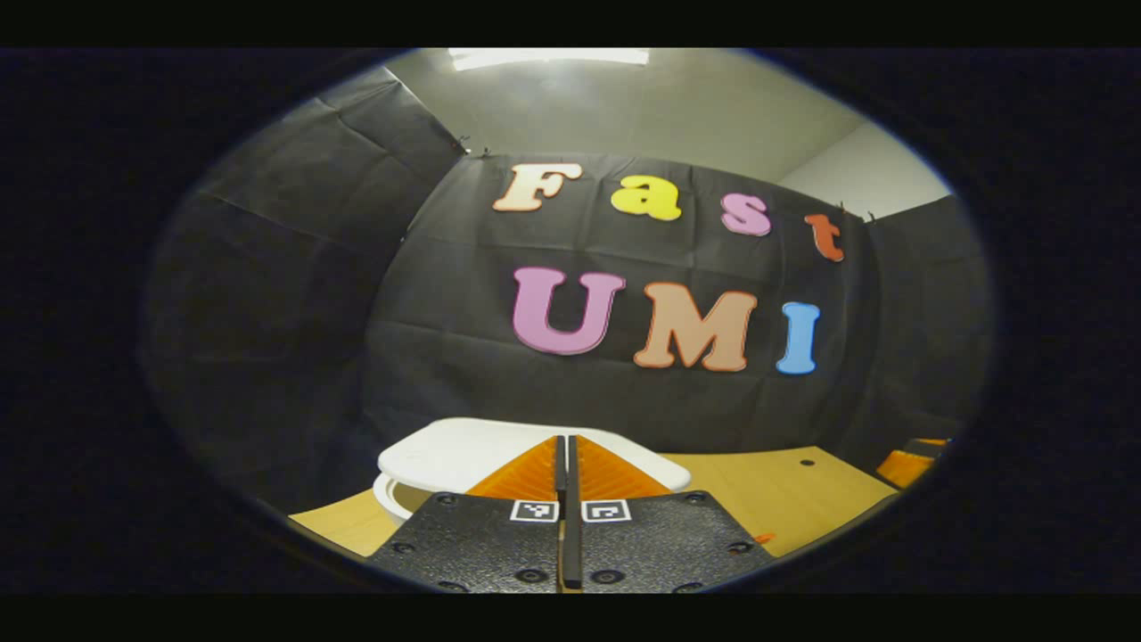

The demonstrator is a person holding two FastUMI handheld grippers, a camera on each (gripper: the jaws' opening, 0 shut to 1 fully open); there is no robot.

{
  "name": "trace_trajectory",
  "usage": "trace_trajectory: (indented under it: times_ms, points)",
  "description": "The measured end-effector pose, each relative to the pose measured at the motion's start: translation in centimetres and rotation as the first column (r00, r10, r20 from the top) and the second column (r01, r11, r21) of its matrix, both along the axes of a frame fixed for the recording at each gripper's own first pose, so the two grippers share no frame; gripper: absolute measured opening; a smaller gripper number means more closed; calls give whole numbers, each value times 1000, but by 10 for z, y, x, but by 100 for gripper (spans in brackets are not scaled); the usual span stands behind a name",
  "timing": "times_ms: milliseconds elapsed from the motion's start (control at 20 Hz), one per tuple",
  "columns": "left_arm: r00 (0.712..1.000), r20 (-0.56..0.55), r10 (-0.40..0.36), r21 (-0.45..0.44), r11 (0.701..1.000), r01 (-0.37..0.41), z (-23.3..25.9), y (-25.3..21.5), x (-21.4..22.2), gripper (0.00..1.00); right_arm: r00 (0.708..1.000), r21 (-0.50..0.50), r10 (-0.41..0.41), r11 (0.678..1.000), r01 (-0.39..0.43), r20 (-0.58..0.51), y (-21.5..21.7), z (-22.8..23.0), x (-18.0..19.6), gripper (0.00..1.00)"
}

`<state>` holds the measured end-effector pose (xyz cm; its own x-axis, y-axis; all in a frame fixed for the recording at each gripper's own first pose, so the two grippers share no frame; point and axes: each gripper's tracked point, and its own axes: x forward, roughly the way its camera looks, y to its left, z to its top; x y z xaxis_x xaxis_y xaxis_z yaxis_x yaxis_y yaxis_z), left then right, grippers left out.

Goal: Press the lid of the desktop garbage bin to open it, pick up the crumpled paper on the desktop and throw it into the bin, then pick up the pop can on the desktop and drop it into the bin, and finally close the garbage bin lid.

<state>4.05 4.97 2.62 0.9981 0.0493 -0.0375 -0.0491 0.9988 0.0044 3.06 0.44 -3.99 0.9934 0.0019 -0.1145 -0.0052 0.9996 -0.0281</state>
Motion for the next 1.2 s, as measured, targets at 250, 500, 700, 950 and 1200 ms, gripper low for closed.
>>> trace_trajectory:
  times_ms: [250,500,700,950,1200]
  points:
    - [989,130,-77,82,994,67,54,-28,-20,0,999,-7,-42,999,42,-23,-21,-18,-2,95]
    - [990,108,-93,206,976,69,47,-41,-33,53,995,-30,-50,998,47,-82,-50,-68,9,95]
    - [995,75,-64,247,968,44,36,-48,-35,93,970,-41,-49,998,41,-237,-87,-148,32,95]
    - [998,63,7,289,957,-26,23,-42,-46,99,920,-118,-35,993,-13,-391,-117,-237,67,96]
    - [996,-3,94,212,973,-91,-7,-29,-47,94,843,-131,-35,990,-43,-537,-140,-296,94,96]
